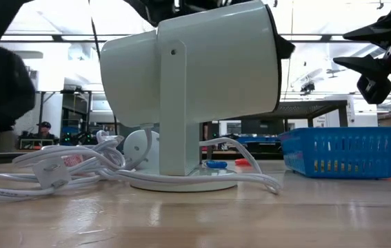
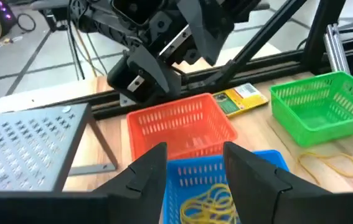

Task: Pick & Place Office Desk Supplies
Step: Put the yellow rubberband into the blue bin

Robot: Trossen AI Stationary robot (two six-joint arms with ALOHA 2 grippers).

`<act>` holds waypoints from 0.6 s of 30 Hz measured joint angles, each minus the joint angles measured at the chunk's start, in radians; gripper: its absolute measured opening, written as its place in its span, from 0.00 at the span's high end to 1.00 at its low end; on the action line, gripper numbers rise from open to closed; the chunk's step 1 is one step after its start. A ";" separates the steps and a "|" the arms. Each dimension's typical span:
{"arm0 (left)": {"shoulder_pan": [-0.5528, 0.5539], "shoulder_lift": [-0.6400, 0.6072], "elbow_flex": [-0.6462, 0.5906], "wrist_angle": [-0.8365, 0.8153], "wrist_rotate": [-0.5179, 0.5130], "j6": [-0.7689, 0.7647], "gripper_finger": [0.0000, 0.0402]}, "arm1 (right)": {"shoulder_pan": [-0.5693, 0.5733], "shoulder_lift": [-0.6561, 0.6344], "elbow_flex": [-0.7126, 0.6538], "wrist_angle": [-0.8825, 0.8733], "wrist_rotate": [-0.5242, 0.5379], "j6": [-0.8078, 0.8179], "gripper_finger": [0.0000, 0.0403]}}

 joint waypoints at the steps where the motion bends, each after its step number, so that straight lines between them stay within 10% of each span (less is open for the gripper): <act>1: -0.005 -0.021 -0.019 -0.016 -0.013 -0.001 0.60 | -0.001 0.000 0.000 0.000 0.000 0.000 0.54; 8: -0.063 -0.248 -0.299 0.049 -0.205 -0.001 0.60 | 0.000 0.000 0.000 0.000 0.000 0.000 0.54; 18: -0.106 -0.571 -0.885 0.679 -0.278 0.019 0.60 | 0.000 0.000 0.000 0.000 0.000 0.000 0.54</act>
